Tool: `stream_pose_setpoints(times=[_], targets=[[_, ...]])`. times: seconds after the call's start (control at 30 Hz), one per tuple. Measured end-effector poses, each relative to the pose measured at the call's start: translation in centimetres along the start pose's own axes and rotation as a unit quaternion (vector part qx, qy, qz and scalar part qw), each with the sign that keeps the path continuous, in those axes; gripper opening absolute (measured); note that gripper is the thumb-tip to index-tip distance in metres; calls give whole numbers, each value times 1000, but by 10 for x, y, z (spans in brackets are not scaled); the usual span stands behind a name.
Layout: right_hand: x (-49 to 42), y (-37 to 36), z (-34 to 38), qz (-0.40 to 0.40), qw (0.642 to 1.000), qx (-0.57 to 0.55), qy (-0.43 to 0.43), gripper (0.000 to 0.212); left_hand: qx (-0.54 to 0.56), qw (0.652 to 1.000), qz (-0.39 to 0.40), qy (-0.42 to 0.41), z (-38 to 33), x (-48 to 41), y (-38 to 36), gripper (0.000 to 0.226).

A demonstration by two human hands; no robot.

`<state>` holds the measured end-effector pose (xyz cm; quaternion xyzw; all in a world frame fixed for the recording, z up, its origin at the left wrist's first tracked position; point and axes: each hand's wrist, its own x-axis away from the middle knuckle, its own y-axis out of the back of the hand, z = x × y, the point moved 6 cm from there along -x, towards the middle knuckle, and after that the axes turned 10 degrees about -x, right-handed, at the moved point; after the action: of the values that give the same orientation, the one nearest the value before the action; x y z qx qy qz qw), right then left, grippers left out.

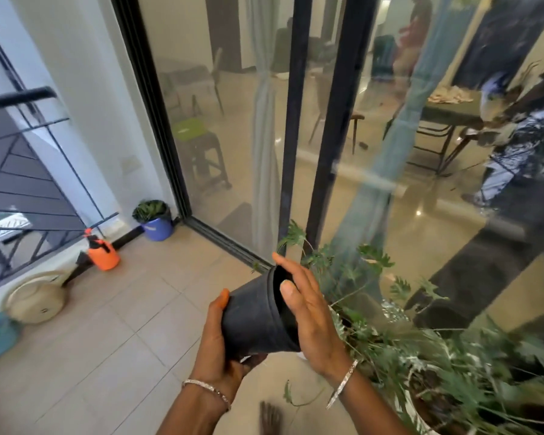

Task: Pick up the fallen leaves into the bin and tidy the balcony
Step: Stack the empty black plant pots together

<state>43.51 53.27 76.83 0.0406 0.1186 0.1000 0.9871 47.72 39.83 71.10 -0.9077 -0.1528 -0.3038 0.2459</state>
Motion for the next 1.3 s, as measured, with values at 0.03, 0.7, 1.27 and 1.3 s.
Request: stream_pose_setpoints(times=[0.03, 0.7, 1.27, 1.3], targets=[[-8, -1, -15, -7, 999, -19, -31, 40, 5, 1000, -9, 12, -1, -9, 5, 38], [-255, 27, -106, -137, 953, -126, -237, 32, -270, 958, -4, -96, -199, -200, -50, 47], [-355, -48, -89, -361, 913, -62, -177, 42, -413, 869, 251, -108, -368, -293, -86, 25], [-356, -51, -85, -378, 908, -61, -172, 41, -417, 863, 266, -106, -374, -296, -87, 25]])
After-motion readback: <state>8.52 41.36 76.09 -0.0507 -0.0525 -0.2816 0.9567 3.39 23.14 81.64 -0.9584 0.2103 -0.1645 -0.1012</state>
